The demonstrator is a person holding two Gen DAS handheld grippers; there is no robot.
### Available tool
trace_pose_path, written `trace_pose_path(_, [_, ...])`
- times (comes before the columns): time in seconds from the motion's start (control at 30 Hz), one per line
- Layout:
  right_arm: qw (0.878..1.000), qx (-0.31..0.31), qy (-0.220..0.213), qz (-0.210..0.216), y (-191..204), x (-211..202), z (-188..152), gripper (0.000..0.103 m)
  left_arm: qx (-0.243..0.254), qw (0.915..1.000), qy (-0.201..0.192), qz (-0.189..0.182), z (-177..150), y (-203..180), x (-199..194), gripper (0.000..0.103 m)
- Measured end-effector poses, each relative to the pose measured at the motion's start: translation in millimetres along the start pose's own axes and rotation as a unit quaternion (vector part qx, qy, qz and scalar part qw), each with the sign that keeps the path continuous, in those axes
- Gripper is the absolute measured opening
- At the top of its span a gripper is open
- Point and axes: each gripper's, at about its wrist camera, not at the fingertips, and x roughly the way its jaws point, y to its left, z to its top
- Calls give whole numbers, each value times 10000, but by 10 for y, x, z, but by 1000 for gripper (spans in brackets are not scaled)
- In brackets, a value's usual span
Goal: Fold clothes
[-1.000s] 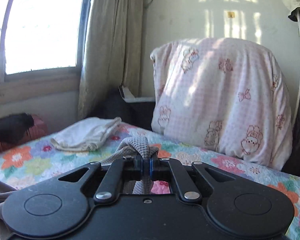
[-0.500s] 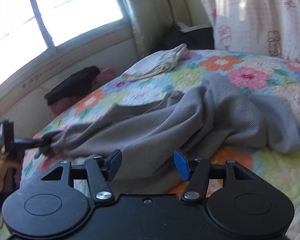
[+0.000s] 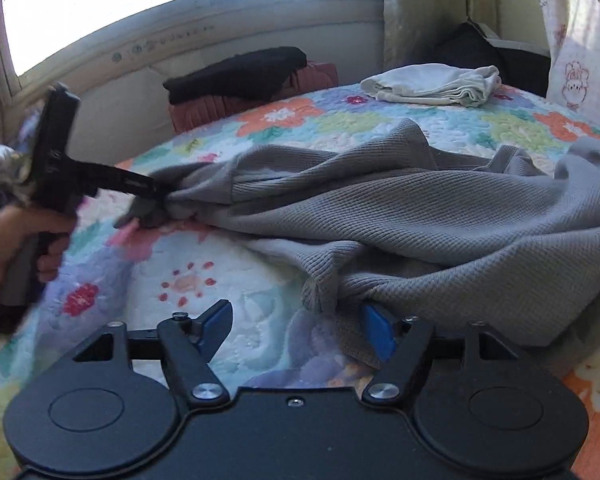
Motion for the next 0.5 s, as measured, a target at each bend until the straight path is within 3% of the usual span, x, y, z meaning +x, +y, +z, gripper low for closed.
trace_pose_path(0.03, [9997,-42,52,-229,-13,88,18,77,0,10000,-62,-3,19,11,-51,11])
trace_pose_path(0.13, [9996,104,91,-261,-155,160,40,72,-110,9997,-218,-80,77,69,-221,11])
trace_pose_path(0.23, [9980,-139,83,-608,-236,53,37,20,-227,9989,-340,-220,110,115,-405,11])
trace_pose_path(0.37, [9981,222,-293,-491,-474,-362,12,18,27,9984,-460,-332,55,-3,-600,11])
trace_pose_path(0.47, [9908,1232,-548,81,-727,-693,-76,17,106,9977,-450,-488,-56,-153,-689,11])
trace_pose_path(0.5, [9893,1312,-631,48,-755,-783,-127,17,95,9973,-414,-598,-97,-199,-702,11])
